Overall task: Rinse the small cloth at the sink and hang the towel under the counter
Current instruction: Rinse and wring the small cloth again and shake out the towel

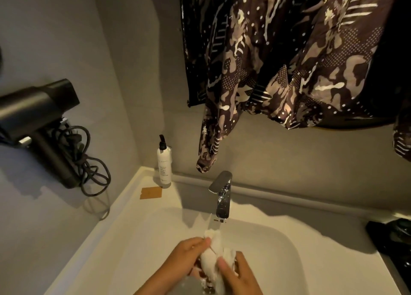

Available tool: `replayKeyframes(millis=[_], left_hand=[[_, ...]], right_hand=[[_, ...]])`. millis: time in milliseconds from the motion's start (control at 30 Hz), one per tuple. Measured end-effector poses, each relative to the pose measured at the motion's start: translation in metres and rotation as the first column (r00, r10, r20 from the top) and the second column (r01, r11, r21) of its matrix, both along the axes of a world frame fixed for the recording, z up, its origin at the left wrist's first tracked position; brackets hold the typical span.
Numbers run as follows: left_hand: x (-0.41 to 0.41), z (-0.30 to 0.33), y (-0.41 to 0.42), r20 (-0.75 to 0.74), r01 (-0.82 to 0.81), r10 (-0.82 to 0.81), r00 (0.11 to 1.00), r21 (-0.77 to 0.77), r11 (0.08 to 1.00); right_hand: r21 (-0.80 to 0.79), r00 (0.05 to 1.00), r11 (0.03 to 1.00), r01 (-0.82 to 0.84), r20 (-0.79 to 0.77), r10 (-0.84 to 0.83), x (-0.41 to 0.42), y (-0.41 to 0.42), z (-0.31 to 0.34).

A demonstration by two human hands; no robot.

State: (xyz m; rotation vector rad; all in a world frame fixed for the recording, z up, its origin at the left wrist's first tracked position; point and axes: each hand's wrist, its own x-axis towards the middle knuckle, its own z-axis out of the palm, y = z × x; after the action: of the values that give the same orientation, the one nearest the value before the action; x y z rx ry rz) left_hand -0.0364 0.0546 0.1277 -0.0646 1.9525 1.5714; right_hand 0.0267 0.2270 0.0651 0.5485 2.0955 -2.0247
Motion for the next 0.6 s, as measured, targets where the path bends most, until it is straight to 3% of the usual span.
replayKeyframes(millis=[67,133,200,233,300,400,500,600], left_hand=[[-0.026,0.022,0.002,-0.113,-0.091,0.093,0.989,0.029,0.995],[-0.041,0.048,0.002,-0.295,-0.107,0.121,0.948,0.063,0.992],[-0.043,0.059,-0.001,-0.445,-0.073,0.049,0.894,-0.037,0.997],[0.000,0.053,-0.002,-0.452,-0.037,-0.027,0.891,-0.131,0.991],[0.022,0.060,-0.009,-0.480,0.010,-0.083,0.873,-0.153,0.988],[0.022,0.082,-0.007,-0.478,0.041,-0.048,0.877,-0.025,0.999],[0.015,0.096,-0.004,-0.618,0.147,-0.173,0.767,-0.092,0.985],[0.010,0.103,-0.001,-0.722,0.030,-0.126,0.681,-0.144,0.989]], right_hand=[[0.076,0.998,0.996,0.039,-0.059,-0.035,-0.024,-0.003,0.067],[0.135,0.968,0.989,0.053,-0.248,-0.018,-0.030,-0.001,0.096],[0.139,0.932,0.987,0.082,-0.362,-0.027,-0.029,-0.001,0.110],[0.176,0.939,0.979,0.102,-0.342,-0.037,0.024,-0.002,0.119],[0.188,0.897,0.970,0.155,-0.439,-0.058,0.038,-0.006,0.130],[0.221,0.867,0.959,0.175,-0.496,-0.044,0.028,-0.011,0.139],[0.156,0.859,0.967,0.200,-0.503,-0.096,0.023,-0.014,0.139],[0.110,0.873,0.963,0.244,-0.457,-0.169,0.026,-0.010,0.131]])
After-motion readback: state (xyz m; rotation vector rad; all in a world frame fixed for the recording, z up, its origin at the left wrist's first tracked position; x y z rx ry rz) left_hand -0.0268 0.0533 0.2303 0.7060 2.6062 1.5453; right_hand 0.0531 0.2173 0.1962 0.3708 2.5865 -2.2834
